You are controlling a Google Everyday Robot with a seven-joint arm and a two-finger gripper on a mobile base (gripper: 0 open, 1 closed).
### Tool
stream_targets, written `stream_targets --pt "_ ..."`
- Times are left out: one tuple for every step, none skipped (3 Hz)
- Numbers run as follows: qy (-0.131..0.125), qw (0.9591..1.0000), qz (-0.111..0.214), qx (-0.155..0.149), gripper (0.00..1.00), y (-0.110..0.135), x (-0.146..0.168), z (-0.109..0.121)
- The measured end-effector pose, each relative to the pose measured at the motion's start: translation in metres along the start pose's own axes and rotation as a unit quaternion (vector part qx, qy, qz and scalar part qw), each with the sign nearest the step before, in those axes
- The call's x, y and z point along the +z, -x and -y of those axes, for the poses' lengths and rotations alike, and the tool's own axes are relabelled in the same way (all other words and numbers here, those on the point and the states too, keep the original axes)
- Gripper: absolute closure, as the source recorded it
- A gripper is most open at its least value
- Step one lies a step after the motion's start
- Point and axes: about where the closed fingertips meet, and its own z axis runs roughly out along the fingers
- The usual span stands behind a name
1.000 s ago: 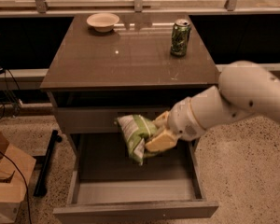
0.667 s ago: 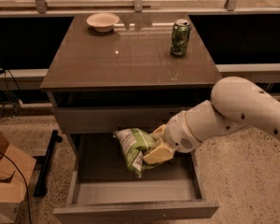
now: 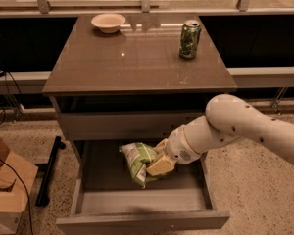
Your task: Place green jalapeno chip bag into middle drawer
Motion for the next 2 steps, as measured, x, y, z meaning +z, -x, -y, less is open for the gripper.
stream_targets --pt "0.000 0.9998 -0.013 0.018 1.00 -0.035 0.028 0.022" --pt "-0.007 0.9989 -0.012 0.045 0.81 -0.073 0.053 0.046"
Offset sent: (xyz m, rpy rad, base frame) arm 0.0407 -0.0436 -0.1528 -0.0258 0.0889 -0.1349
